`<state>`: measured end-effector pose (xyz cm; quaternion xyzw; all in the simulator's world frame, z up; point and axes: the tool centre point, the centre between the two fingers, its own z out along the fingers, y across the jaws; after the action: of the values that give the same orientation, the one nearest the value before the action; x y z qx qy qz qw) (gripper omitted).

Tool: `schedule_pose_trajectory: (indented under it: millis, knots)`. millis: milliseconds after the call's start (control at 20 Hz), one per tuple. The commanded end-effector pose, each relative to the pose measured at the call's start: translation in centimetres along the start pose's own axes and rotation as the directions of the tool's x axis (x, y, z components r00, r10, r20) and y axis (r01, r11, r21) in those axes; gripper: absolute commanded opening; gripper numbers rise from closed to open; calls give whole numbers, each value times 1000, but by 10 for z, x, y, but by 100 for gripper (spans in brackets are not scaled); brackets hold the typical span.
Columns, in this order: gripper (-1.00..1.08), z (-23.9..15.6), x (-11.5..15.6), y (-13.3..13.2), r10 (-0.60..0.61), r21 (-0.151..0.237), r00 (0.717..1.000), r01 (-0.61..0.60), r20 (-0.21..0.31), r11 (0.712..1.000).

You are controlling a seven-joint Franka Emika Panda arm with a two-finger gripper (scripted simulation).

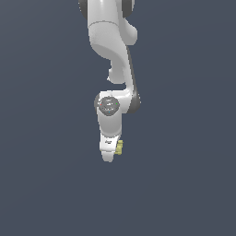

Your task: Pick up the object and move it to a goal position.

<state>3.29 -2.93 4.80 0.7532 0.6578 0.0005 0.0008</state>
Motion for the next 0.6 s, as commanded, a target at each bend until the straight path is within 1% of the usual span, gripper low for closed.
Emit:
schedule_pose_trajectory:
  millis: [0,550]
  knots:
    - [-100,3,0,0,0,2,1000,0,0,1000]
    - [-100,-1,-1,0,0,0,1000,0,0,1000]
